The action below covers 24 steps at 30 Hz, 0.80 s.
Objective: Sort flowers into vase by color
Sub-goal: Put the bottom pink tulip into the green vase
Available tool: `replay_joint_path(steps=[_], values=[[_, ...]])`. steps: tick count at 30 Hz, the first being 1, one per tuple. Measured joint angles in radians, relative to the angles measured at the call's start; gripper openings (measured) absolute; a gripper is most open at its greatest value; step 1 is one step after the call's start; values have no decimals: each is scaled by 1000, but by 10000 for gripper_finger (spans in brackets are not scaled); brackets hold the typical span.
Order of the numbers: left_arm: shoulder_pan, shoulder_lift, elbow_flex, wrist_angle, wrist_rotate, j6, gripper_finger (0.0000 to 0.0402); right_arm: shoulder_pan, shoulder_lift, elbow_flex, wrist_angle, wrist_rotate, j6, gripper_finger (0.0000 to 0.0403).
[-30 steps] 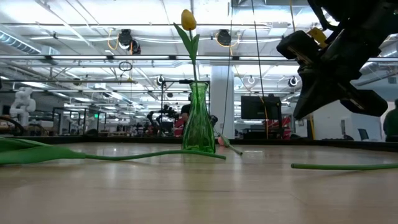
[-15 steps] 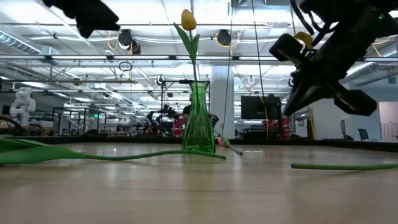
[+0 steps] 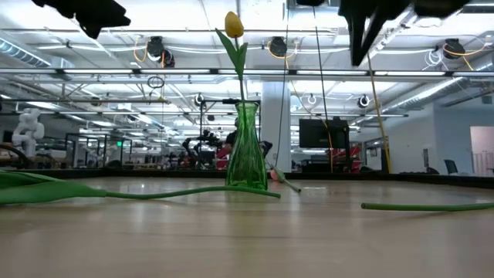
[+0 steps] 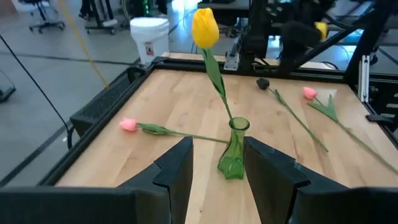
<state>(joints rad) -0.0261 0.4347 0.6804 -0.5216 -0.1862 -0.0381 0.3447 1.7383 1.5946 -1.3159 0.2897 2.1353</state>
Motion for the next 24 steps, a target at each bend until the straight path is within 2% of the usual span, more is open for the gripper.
replay_joint_path(steps=[4, 8, 11, 17, 24], values=[[0, -42, 0, -42, 36, 22, 145, 63, 173, 183, -86, -104, 151, 0], [0, -58, 0, -75, 121, 22, 145, 123, 312, 258, -52, -237, 191, 1], [0, -58, 0, -74, 174, 22, 145, 154, 393, 294, -30, -274, 196, 7], [0, -58, 0, -72, 186, 20, 145, 225, 469, 312, -28, -522, 246, 33], [0, -57, 0, -69, 179, -8, 145, 297, 469, 312, -23, -553, 289, 76]])
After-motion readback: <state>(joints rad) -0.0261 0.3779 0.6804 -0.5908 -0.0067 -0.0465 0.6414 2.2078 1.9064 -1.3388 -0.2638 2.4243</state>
